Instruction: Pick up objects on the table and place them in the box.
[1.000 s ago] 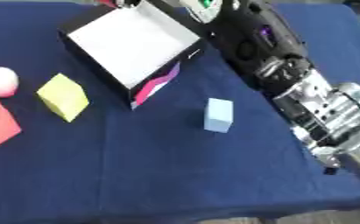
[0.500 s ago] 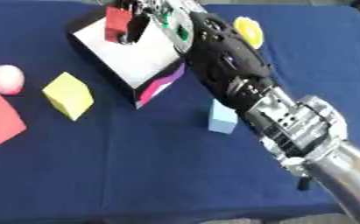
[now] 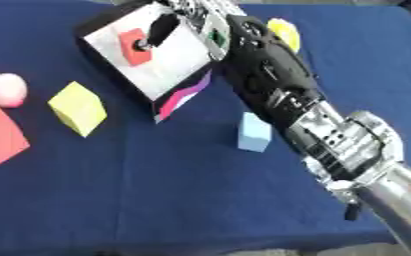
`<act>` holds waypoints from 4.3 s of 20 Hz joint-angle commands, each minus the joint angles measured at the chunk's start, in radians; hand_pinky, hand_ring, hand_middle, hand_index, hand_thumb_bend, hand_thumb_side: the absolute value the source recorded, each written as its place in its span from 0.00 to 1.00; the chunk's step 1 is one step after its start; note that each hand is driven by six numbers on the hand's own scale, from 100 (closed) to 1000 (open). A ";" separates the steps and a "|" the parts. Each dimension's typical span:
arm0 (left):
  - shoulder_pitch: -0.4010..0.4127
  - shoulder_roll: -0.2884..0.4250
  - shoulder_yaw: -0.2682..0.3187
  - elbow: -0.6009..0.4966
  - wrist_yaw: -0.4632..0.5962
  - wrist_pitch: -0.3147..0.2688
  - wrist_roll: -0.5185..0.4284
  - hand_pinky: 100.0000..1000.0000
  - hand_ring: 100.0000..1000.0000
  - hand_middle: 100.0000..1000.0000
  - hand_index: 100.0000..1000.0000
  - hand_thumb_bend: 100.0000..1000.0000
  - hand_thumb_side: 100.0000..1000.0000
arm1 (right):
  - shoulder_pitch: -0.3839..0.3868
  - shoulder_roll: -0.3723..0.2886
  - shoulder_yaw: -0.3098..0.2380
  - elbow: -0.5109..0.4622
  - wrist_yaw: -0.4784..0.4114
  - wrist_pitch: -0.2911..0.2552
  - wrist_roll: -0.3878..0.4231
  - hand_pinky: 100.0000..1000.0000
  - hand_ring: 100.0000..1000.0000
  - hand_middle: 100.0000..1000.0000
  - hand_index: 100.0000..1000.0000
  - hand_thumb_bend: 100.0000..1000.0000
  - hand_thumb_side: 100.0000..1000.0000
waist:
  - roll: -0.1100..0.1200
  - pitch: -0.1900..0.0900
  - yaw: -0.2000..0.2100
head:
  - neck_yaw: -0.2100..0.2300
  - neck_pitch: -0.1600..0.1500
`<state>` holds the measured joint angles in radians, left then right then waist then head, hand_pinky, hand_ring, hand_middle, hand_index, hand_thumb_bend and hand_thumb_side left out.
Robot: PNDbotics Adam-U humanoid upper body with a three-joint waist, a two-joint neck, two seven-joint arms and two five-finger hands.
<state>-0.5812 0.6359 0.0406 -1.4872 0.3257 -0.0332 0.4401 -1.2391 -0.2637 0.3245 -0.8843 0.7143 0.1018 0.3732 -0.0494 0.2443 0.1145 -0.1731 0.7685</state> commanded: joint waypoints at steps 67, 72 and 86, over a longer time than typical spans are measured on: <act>0.024 0.036 0.008 -0.011 -0.013 0.007 -0.009 0.79 0.82 0.84 0.90 0.06 0.84 | 0.675 -0.622 0.212 -0.884 -0.311 0.207 0.166 0.78 0.85 0.75 0.83 0.51 0.29 | -0.003 -0.015 -0.049 | 0.013 0.002; 0.025 0.035 0.008 -0.011 -0.012 0.007 -0.009 0.79 0.82 0.84 0.90 0.06 0.84 | 0.669 -0.606 0.217 -0.844 -0.311 0.205 0.164 0.74 0.76 0.60 0.72 0.47 0.20 | 0.000 -0.011 -0.047 | 0.012 0.002; 0.029 0.042 0.008 -0.011 -0.012 0.006 -0.011 0.79 0.82 0.84 0.90 0.06 0.84 | 0.647 -0.645 0.169 -0.932 -0.416 0.266 0.051 0.71 0.69 0.45 0.59 0.09 0.07 | -0.003 -0.020 -0.050 | 0.021 0.002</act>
<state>-0.5446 0.6480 0.0397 -1.4835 0.3130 -0.0250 0.4319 -0.5750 -0.8613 0.5209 -1.7776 0.3114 0.3654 0.4277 -0.0540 0.2451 0.0660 -0.1551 0.7717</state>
